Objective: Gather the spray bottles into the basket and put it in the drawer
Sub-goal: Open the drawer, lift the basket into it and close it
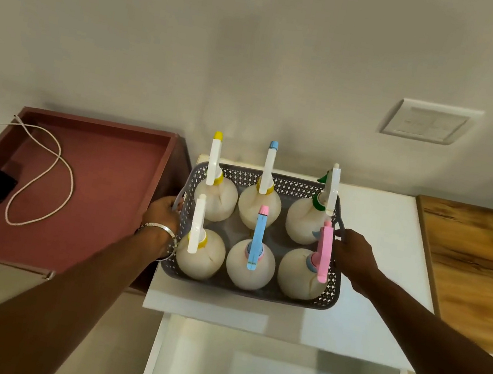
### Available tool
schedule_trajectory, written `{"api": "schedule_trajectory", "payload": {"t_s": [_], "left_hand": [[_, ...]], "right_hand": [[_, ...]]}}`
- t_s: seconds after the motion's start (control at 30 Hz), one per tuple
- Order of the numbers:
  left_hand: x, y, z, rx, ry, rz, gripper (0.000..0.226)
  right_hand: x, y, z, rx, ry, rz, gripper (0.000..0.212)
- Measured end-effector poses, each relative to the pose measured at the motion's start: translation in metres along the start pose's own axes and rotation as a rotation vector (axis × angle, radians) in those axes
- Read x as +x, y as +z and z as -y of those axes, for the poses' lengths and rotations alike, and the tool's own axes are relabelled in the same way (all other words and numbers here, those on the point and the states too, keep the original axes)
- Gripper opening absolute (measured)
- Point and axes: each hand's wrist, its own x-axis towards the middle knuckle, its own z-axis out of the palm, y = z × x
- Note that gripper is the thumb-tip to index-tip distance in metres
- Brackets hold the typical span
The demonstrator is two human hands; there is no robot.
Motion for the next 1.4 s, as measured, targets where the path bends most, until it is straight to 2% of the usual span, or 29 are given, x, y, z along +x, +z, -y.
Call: {"api": "schedule_trajectory", "payload": {"t_s": [0.2, 0.6, 0.7, 0.93, 1.13, 1.3, 1.4], "left_hand": [[-0.057, -0.004, 0.035, 0.031, -0.041, 0.012, 0.016], [-0.171, -0.013, 0.104, -0.021, -0.086, 0.085, 0.019], [-0.199, -0.017, 0.123, -0.024, -0.093, 0.101, 0.025], [-0.252, -0.024, 0.161, -0.018, -0.165, 0.100, 0.022], [-0.268, -0.015, 0.195, 0.004, -0.179, 0.107, 0.019], [-0.266, -0.001, 0.233, 0.033, -0.228, 0.133, 0.026], [-0.259, 0.010, 0.258, 0.040, -0.271, 0.135, 0.017]], "right_hand": [[-0.050, -0.016, -0.039, -0.017, -0.015, 0.007, 0.036], [-0.151, -0.036, -0.132, 0.018, -0.041, 0.040, 0.039], [-0.173, -0.036, -0.152, 0.038, -0.052, 0.037, 0.033], [-0.220, -0.032, -0.201, 0.060, -0.070, 0.079, 0.018], [-0.238, -0.011, -0.242, 0.082, -0.038, 0.087, 0.014], [-0.233, 0.010, -0.275, 0.068, -0.012, 0.076, 0.018], [-0.222, 0.024, -0.294, 0.052, 0.024, 0.059, 0.019]]}}
